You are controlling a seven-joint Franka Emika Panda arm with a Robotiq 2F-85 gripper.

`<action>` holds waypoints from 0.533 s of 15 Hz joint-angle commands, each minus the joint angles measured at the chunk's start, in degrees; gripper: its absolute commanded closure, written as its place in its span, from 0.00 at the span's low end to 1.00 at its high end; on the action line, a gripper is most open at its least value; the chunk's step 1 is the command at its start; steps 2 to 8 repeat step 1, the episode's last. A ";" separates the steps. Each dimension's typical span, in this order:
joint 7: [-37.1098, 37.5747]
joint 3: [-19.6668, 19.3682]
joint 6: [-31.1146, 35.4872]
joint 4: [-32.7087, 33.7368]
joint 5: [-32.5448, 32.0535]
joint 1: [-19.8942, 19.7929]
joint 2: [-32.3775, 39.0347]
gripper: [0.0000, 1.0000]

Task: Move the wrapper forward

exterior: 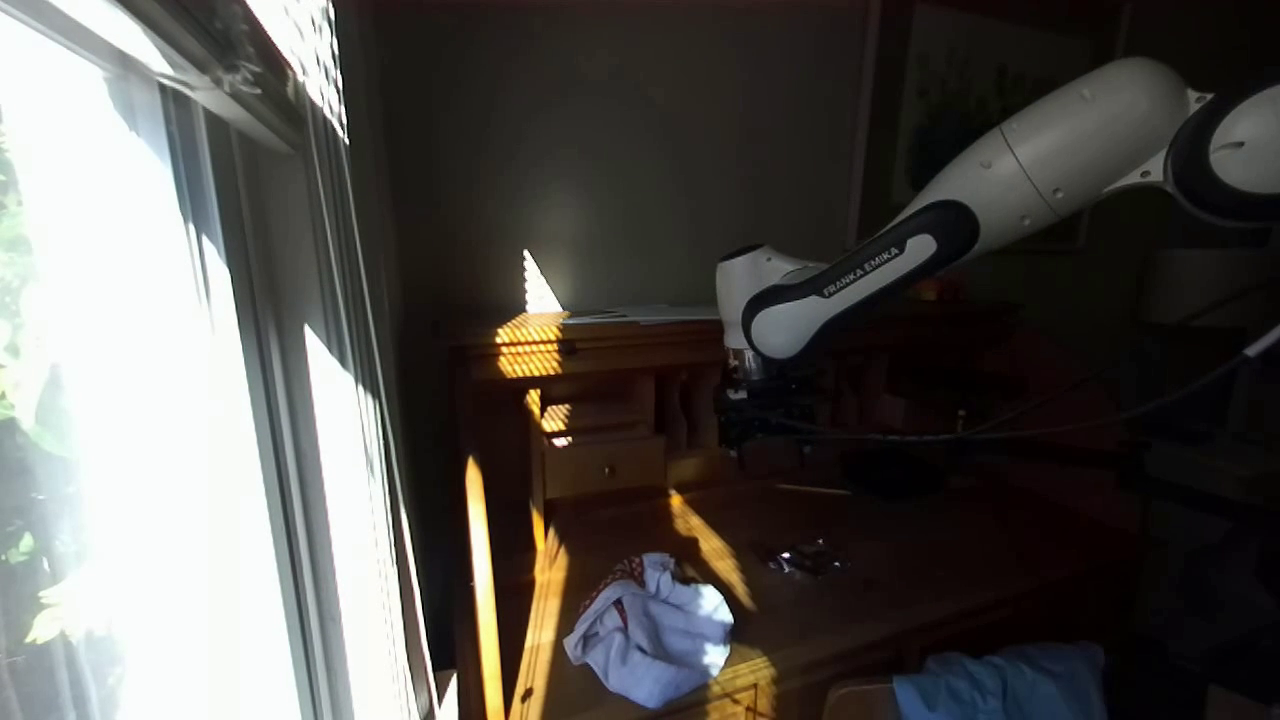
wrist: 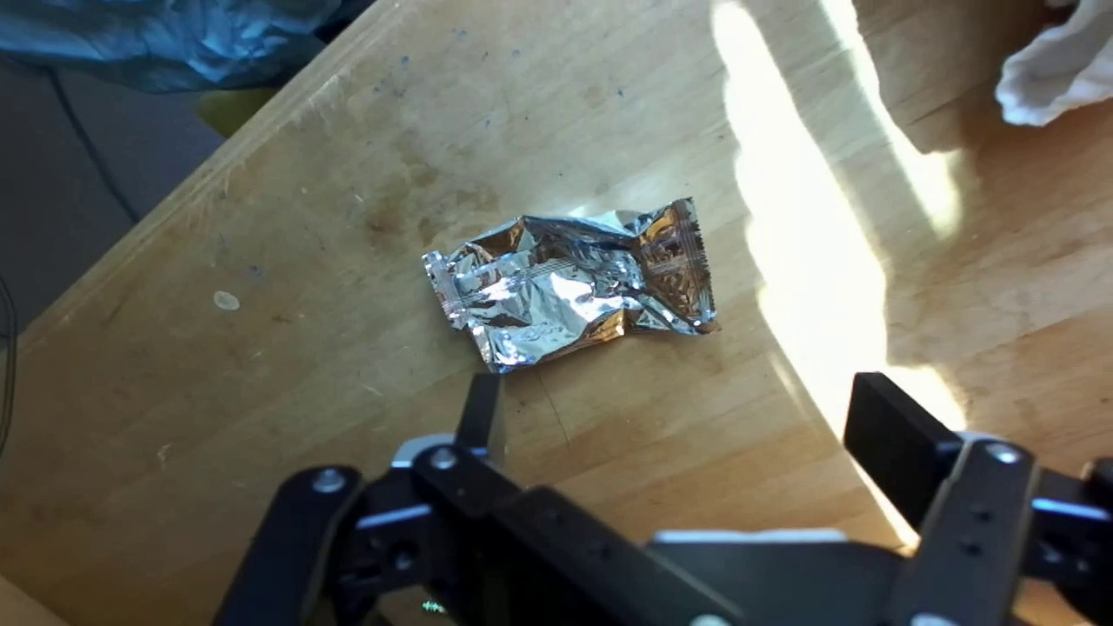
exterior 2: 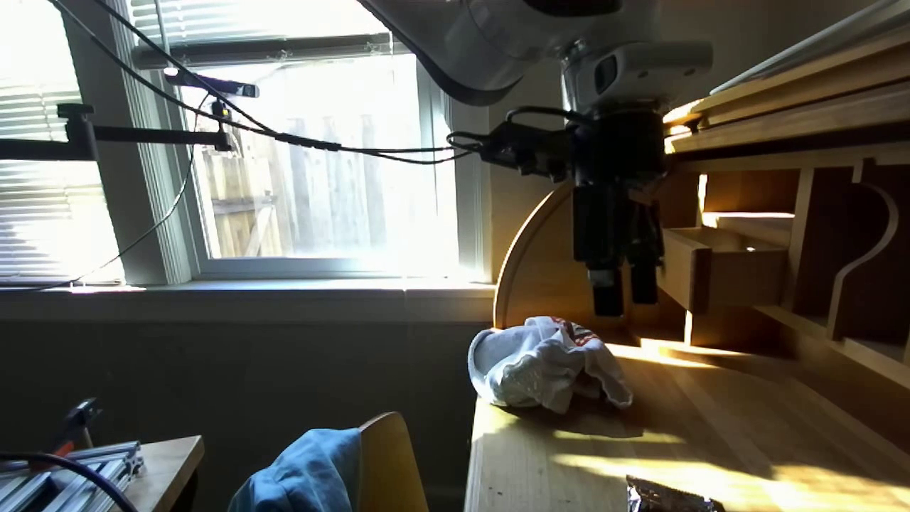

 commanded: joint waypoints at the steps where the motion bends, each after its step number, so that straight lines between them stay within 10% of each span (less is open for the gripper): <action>1: -0.24 0.61 -0.18 0.14 -0.07 -0.65 0.00 0.00; 8: -0.24 0.61 -0.18 0.14 -0.07 -0.65 0.00 0.00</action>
